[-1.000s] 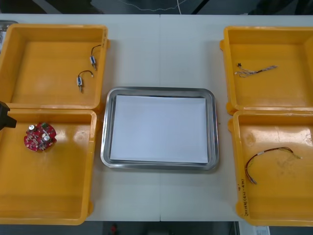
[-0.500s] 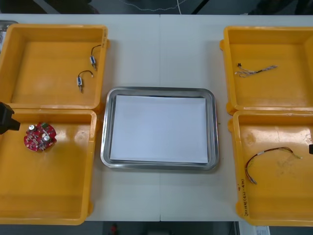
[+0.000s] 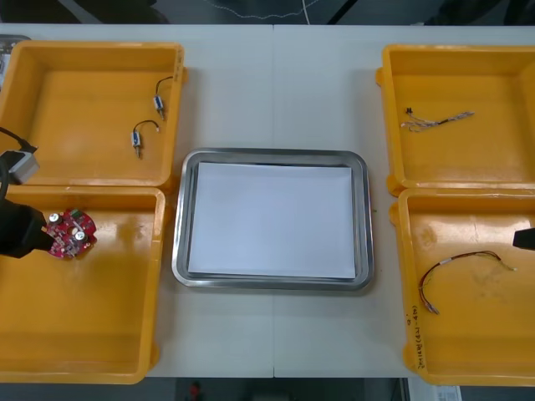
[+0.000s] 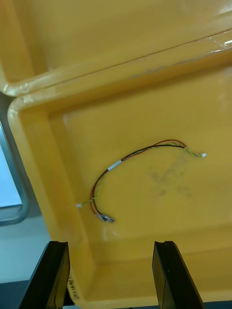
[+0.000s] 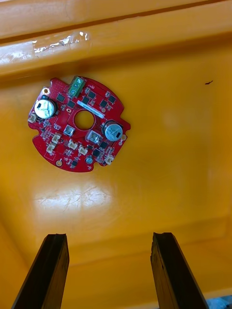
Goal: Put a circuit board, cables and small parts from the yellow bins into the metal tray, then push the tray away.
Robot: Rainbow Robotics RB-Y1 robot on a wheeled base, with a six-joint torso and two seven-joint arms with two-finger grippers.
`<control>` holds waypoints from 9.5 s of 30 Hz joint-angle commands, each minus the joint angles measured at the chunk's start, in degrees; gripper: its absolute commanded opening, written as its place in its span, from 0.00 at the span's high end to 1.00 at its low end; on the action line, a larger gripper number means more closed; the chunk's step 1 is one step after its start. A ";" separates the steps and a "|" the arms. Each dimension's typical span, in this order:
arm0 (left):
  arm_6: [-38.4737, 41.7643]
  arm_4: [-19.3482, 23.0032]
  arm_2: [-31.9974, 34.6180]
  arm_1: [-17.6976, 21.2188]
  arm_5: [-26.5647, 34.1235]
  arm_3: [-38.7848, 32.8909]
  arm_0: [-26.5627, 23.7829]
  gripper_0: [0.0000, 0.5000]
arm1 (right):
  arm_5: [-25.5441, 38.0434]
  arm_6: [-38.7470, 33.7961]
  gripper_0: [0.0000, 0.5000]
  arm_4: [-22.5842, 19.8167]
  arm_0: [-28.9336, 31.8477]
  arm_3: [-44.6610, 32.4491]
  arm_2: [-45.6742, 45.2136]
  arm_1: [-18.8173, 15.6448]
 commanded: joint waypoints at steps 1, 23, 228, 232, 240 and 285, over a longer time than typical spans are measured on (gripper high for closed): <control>-11.01 1.37 -0.67 3.77 -3.73 -0.39 3.79 0.00 | 0.14 -5.82 0.00 0.10 -3.66 1.72 2.83 -1.48; -15.58 1.11 -12.27 7.81 -31.59 4.53 7.66 0.00 | 0.14 -13.91 0.00 20.93 -7.08 8.92 7.66 13.11; 10.08 -15.06 -59.12 -8.10 -27.72 5.41 -29.70 0.00 | 0.14 0.24 1.00 -9.48 0.21 1.54 -6.84 -11.67; 10.43 -15.06 -58.68 -8.10 -27.72 5.06 -29.70 0.00 | 0.14 6.66 1.00 -9.57 0.47 -1.01 -6.40 -11.76; 11.75 -14.45 -54.64 -8.01 -24.38 1.72 -29.70 0.00 | 0.14 16.50 1.00 -10.10 0.39 -3.12 -3.15 -15.27; 12.10 -8.21 -17.55 -7.04 -5.05 16.66 -35.67 0.00 | 0.14 31.27 1.00 -7.72 -38.81 0.31 43.70 -9.74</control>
